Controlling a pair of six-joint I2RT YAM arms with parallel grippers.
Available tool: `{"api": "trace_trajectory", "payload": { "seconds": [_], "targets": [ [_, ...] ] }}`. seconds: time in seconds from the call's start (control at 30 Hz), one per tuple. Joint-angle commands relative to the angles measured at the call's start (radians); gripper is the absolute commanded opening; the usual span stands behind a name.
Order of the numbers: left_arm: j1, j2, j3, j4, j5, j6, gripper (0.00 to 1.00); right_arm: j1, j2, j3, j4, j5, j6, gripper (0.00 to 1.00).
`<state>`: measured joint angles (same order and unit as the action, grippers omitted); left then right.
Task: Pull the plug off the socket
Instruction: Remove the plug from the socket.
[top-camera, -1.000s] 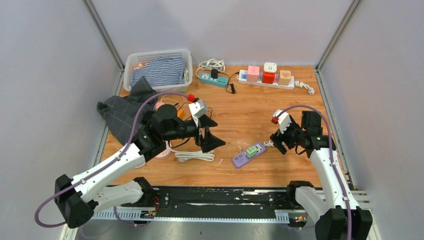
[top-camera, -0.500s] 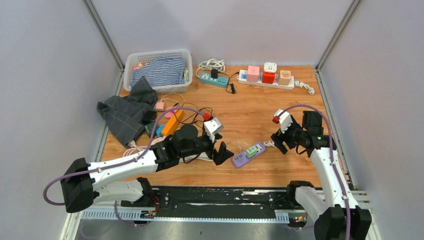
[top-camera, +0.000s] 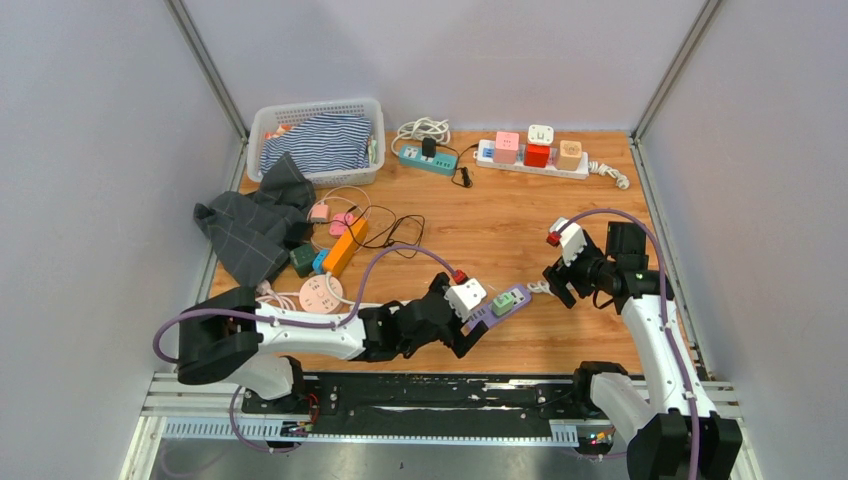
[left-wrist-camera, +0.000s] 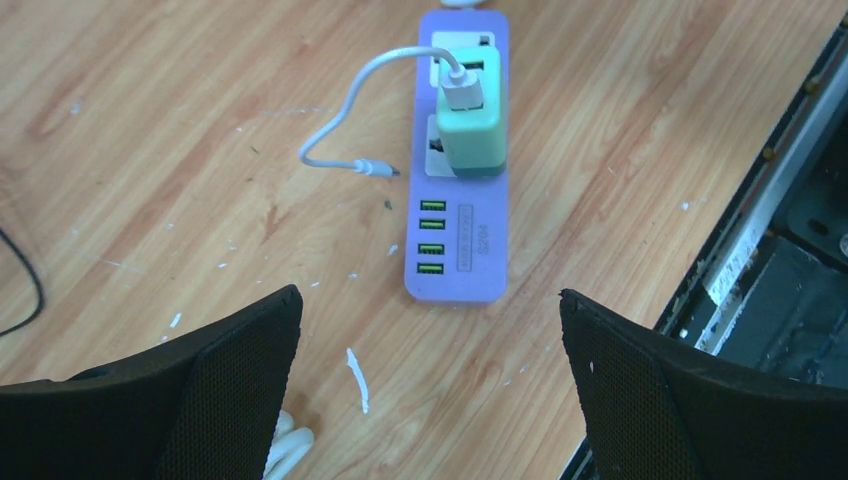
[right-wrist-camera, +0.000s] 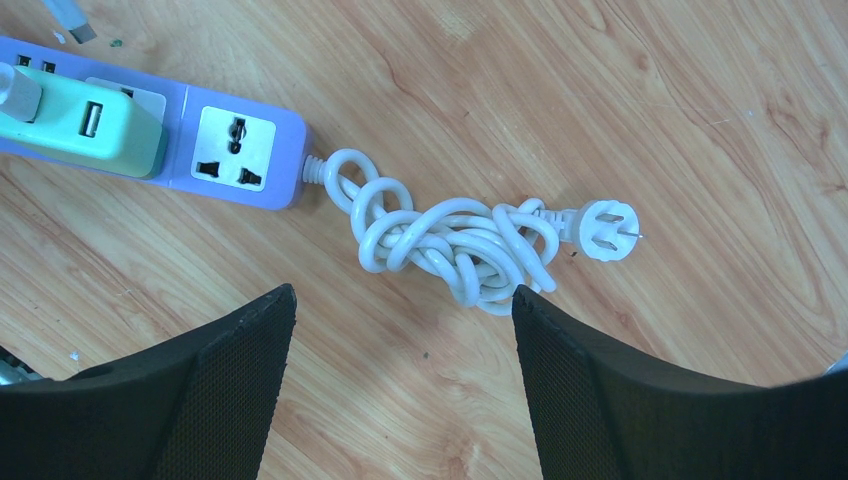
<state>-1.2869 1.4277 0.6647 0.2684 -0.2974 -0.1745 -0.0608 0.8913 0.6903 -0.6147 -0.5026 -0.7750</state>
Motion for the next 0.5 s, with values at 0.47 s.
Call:
{"api": "trace_trajectory", "payload": {
  "seconds": [0.47],
  "targets": [
    [-0.066,-0.198,-0.454,0.695,-0.177,-0.006,1.00,-0.057,0.001,-0.012,-0.071,-0.112,-0.026,0.81]
  ]
}}
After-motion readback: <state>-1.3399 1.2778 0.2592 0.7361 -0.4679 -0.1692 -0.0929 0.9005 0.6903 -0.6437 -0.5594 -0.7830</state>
